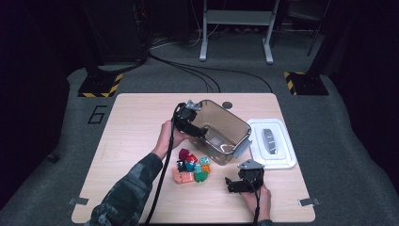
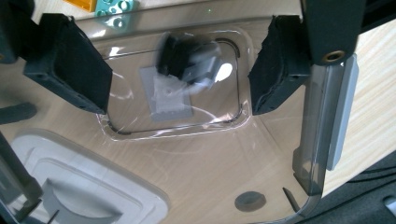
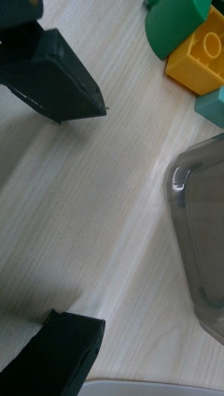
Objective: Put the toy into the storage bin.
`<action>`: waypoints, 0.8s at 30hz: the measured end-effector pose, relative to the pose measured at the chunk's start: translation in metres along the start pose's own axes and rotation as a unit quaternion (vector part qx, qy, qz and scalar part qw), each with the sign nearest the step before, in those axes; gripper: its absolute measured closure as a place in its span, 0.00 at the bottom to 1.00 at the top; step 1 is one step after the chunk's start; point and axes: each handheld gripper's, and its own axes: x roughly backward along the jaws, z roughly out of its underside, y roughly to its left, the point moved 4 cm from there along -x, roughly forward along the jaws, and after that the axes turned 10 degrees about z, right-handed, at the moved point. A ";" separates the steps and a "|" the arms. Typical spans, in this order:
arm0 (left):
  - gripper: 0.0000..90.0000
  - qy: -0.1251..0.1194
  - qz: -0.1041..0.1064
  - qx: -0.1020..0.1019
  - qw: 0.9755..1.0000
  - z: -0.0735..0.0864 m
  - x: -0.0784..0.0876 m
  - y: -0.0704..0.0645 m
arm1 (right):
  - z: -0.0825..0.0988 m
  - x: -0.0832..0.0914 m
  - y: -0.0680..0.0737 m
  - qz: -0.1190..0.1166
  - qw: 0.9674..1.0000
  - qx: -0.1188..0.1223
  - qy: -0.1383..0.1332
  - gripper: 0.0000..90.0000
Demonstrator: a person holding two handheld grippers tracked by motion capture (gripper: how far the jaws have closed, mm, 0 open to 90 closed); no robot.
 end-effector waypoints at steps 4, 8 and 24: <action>0.21 -0.015 0.002 0.006 1.000 0.001 0.010 -0.002 | 0.000 0.000 0.000 0.000 1.000 -0.004 -0.001 0.00; 0.19 -0.032 0.000 0.000 0.999 0.003 0.026 -0.008 | 0.000 0.000 0.000 -0.001 1.000 -0.004 -0.001 0.00; 0.17 -0.060 -0.018 0.013 0.998 0.049 0.067 -0.012 | 0.000 0.000 -0.001 0.000 1.000 -0.001 0.000 0.01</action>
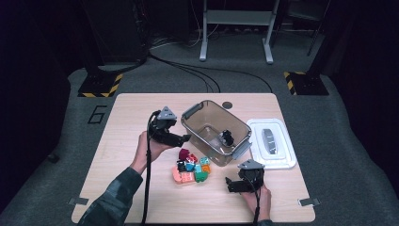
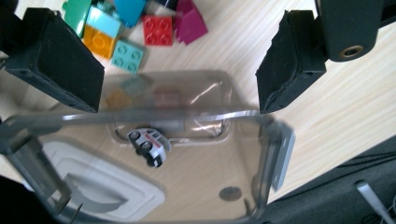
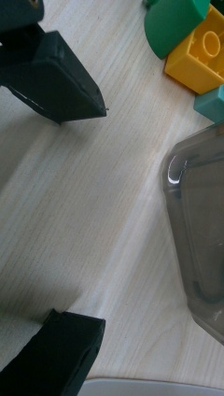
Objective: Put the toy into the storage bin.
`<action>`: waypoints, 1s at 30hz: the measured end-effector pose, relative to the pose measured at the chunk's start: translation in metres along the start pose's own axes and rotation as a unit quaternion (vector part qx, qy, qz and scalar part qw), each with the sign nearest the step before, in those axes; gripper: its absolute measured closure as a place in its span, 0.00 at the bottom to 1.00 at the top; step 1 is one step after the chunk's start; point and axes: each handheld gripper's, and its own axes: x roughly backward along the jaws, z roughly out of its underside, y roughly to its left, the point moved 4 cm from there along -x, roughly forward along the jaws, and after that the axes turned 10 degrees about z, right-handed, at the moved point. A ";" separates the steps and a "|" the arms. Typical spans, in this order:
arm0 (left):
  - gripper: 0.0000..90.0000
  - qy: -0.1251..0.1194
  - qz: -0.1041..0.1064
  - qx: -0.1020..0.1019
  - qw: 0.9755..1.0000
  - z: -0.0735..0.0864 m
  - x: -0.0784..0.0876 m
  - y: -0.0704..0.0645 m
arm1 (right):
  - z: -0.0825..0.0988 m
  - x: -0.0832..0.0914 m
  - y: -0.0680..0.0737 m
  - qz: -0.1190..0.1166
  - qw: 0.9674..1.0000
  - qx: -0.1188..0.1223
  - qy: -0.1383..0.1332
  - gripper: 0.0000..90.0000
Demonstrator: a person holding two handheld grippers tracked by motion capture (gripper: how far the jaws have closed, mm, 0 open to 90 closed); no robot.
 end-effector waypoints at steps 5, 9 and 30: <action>0.17 -0.001 -0.003 0.013 1.000 0.020 0.004 0.003 | 0.000 0.000 0.000 0.002 1.000 -0.002 0.001 0.01; 0.17 0.002 -0.008 0.024 1.000 0.037 0.002 0.006 | 0.000 0.000 0.000 0.001 1.000 -0.002 0.001 0.01; 0.33 0.035 0.016 0.083 0.996 0.088 -0.069 0.022 | 0.000 0.000 0.000 0.002 1.000 -0.002 0.001 0.01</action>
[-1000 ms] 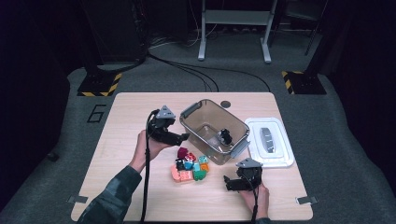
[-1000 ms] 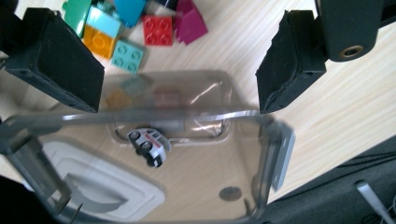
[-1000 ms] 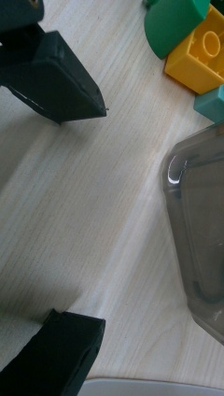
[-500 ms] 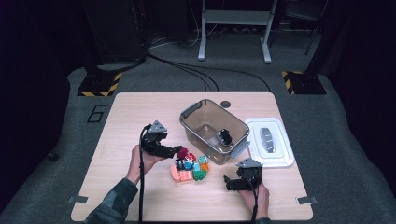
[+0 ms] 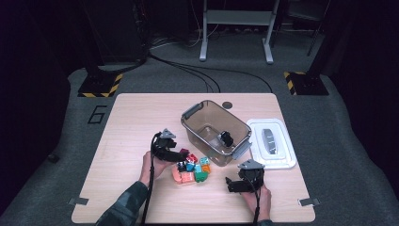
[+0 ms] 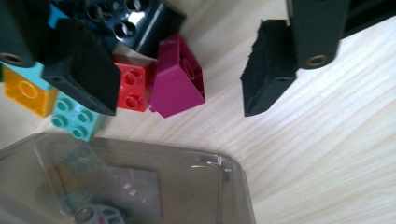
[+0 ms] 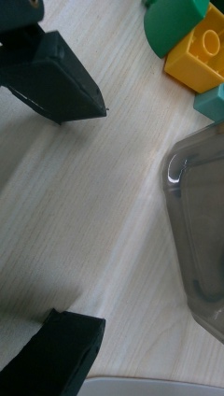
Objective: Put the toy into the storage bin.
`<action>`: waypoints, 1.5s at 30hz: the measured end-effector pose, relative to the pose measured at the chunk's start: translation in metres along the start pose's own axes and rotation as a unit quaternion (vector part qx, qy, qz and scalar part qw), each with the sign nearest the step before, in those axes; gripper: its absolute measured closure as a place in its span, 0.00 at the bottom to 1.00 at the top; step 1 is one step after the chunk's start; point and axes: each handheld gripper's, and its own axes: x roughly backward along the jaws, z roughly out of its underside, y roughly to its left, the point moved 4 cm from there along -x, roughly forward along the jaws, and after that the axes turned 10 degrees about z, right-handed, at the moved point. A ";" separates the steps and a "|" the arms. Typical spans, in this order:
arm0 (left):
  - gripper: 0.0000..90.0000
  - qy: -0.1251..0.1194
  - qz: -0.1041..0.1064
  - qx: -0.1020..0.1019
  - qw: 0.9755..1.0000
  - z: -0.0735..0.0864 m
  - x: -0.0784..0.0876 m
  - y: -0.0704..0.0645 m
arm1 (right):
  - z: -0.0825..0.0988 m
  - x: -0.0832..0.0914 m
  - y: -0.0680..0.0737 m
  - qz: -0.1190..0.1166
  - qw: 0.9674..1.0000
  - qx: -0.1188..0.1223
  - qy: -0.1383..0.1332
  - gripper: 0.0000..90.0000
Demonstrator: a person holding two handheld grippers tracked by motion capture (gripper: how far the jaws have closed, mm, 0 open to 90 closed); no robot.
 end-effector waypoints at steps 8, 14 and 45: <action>0.55 0.026 0.019 -0.010 0.999 0.005 -0.015 0.007 | 0.000 0.000 0.000 0.001 1.000 0.001 0.000 0.01; 0.66 0.017 0.025 -0.011 0.999 0.008 -0.015 0.009 | 0.000 0.000 0.000 0.000 1.000 0.000 0.000 0.01; 0.67 0.005 -0.004 -0.034 0.999 0.002 0.023 0.018 | 0.000 0.000 0.000 0.002 1.000 0.000 0.000 0.01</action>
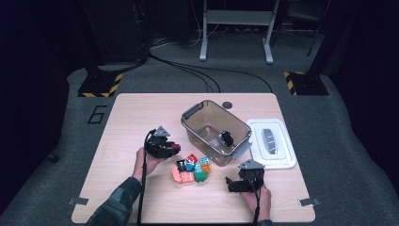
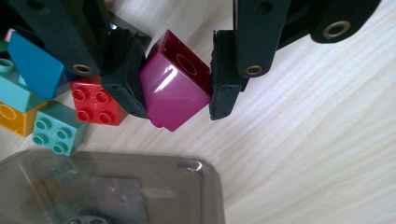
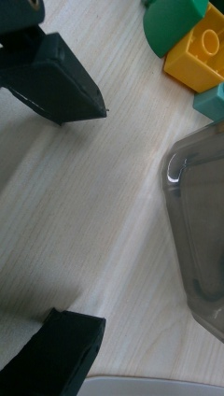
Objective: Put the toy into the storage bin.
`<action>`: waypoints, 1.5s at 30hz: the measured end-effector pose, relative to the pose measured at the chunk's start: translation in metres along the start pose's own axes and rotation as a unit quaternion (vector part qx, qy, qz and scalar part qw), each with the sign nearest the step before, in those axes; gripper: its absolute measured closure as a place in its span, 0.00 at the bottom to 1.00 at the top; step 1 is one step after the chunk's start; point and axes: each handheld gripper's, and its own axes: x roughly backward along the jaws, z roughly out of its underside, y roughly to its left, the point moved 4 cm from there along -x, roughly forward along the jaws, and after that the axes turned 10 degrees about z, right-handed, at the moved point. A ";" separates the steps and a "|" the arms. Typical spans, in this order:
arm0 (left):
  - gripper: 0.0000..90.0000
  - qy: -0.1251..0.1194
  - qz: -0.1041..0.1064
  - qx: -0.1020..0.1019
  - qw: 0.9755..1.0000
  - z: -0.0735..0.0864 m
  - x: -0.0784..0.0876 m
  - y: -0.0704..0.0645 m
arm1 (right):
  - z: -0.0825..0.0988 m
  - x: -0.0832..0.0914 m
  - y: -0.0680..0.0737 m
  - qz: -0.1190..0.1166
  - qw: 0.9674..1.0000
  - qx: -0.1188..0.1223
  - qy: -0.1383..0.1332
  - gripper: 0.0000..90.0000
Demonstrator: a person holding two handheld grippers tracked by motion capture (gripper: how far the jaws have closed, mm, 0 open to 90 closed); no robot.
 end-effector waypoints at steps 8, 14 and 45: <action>0.67 -0.003 -0.004 -0.001 1.000 -0.006 0.015 0.003 | 0.000 0.000 0.000 0.000 1.000 -0.001 -0.001 0.01; 0.67 -0.005 -0.004 -0.007 1.000 -0.014 0.020 0.001 | 0.000 0.000 0.000 0.000 1.000 -0.002 -0.001 0.01; 0.67 -0.033 -0.005 -0.047 0.998 -0.093 0.057 -0.006 | 0.000 0.000 0.000 0.000 1.000 -0.002 -0.001 0.01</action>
